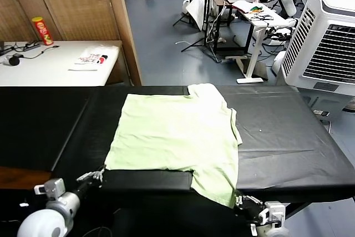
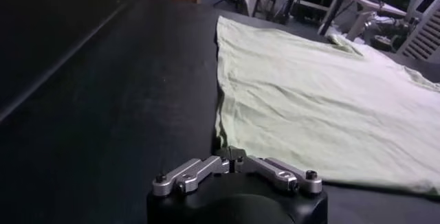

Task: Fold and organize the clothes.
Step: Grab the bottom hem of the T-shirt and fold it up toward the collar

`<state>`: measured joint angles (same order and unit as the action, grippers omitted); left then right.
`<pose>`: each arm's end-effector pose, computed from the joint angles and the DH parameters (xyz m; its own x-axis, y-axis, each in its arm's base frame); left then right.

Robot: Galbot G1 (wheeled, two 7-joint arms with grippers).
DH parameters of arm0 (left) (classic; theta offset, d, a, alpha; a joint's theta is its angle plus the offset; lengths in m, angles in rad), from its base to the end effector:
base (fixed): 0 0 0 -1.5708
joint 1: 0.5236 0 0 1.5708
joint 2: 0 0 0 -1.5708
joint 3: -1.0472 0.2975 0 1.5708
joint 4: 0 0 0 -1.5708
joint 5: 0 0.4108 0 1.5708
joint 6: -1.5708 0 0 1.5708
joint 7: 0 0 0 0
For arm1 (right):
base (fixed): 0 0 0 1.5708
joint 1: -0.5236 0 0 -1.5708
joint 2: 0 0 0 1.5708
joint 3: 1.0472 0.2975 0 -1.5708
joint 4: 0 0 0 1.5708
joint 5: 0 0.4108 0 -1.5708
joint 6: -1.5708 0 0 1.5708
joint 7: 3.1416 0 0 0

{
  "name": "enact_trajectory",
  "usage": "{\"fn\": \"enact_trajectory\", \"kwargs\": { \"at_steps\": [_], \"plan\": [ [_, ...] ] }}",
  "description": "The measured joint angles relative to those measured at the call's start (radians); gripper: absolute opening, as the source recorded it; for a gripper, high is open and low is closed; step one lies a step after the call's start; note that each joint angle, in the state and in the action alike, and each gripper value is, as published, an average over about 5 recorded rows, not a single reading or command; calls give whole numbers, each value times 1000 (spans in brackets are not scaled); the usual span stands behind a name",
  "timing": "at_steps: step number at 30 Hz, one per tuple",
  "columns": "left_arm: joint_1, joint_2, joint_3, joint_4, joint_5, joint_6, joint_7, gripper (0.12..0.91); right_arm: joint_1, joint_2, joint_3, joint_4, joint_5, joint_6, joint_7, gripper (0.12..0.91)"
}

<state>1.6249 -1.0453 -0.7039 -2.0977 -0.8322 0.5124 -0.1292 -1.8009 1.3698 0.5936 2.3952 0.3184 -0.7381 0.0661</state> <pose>0.2671 0.1007 -0.2299 -0.8382 0.1181 0.5324 -0.0050 0.9746 -0.2239 0.2083 -0.0183 -0.1847 -0.7766 -0.0956 0.6228 -0.0567 0.9950 0.0821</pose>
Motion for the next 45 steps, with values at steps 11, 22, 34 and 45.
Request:
{"fn": "enact_trajectory", "kwargs": {
  "at_steps": [11, 22, 34, 45],
  "plan": [
    [119, -33, -26, -131, -42, -22, -21, 125, 61, -26, 50, -27, 41, 55, -37, 123],
    [21, -89, -7, -127, -58, -75, -30, 125, 255, -82, 29, -170, 93, 187, -63, 123],
    [-131, -134, 28, -32, -2, -102, -37, 125, 479, -165, -16, -374, 119, 246, -108, 123],
    [-227, -171, 65, 71, 74, -132, -38, 125, 627, -176, -67, -579, 95, 313, -141, 123]
  ]
}}
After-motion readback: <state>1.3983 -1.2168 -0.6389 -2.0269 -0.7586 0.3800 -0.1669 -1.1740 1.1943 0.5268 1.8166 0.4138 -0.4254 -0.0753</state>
